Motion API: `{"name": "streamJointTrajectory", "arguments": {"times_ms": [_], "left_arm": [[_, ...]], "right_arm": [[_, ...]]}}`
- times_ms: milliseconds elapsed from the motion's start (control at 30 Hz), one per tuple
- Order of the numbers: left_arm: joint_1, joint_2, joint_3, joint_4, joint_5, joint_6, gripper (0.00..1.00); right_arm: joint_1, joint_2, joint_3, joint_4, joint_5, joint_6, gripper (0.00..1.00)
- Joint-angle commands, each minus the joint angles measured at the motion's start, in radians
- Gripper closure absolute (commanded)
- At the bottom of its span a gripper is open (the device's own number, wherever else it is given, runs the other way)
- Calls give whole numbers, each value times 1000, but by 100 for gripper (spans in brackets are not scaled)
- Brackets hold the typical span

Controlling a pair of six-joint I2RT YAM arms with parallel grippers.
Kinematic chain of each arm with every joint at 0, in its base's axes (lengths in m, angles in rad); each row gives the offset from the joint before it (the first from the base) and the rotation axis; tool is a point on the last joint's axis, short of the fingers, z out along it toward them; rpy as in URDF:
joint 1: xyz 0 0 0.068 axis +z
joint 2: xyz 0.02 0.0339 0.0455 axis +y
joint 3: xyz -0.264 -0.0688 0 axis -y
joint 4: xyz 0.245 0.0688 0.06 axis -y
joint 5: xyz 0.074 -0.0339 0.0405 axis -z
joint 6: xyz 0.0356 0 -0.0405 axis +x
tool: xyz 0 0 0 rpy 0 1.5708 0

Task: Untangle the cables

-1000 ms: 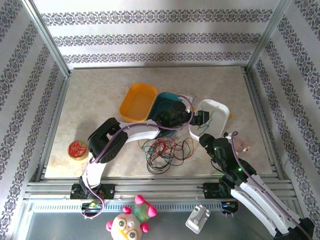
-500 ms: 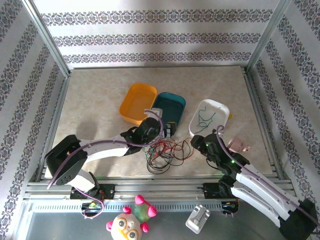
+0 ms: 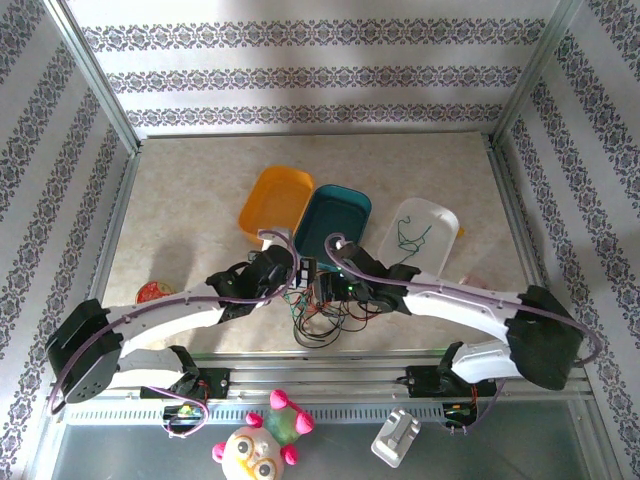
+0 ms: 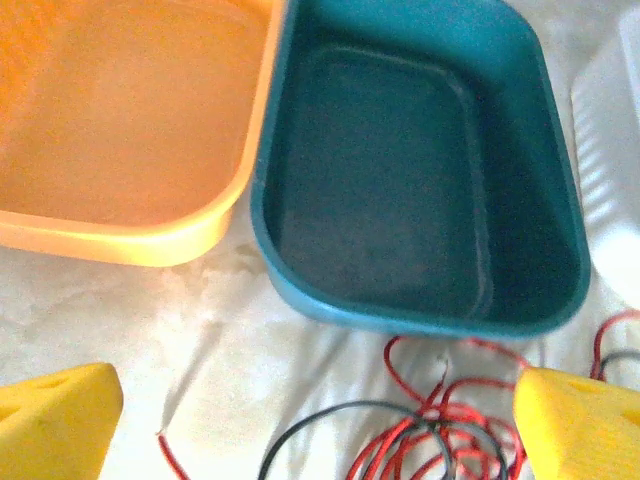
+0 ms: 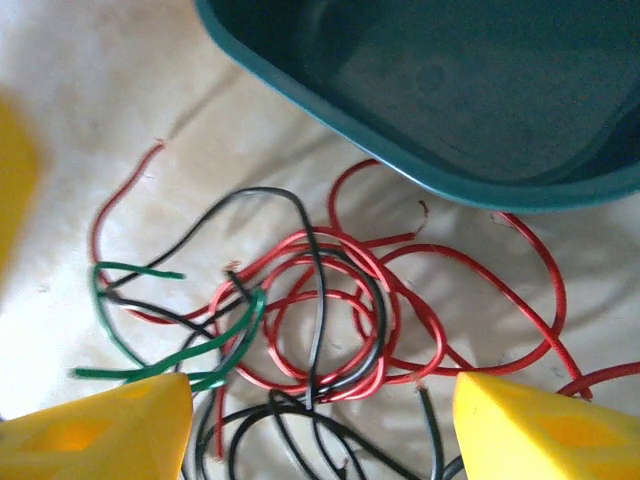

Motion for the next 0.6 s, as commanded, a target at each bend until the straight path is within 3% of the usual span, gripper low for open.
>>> {"name": "streamJointTrajectory", "arguments": {"times_ms": [0,167,300,567], "left_arm": [[-7,-12,33,-179,182,177,0],[-9,-49,6,-188,376,221,0],[-9,-50,-15,-158,405,213,4],[-12,16,1,-146,417,230,30]], "right_arm": [[-31,53,13,-56,47,52,31],[-123,75,-61,-20,-14,141,31],[-130,75,-69,-11,-17,154,31],[-129,95,-53,-15,-22,152,32]]}}
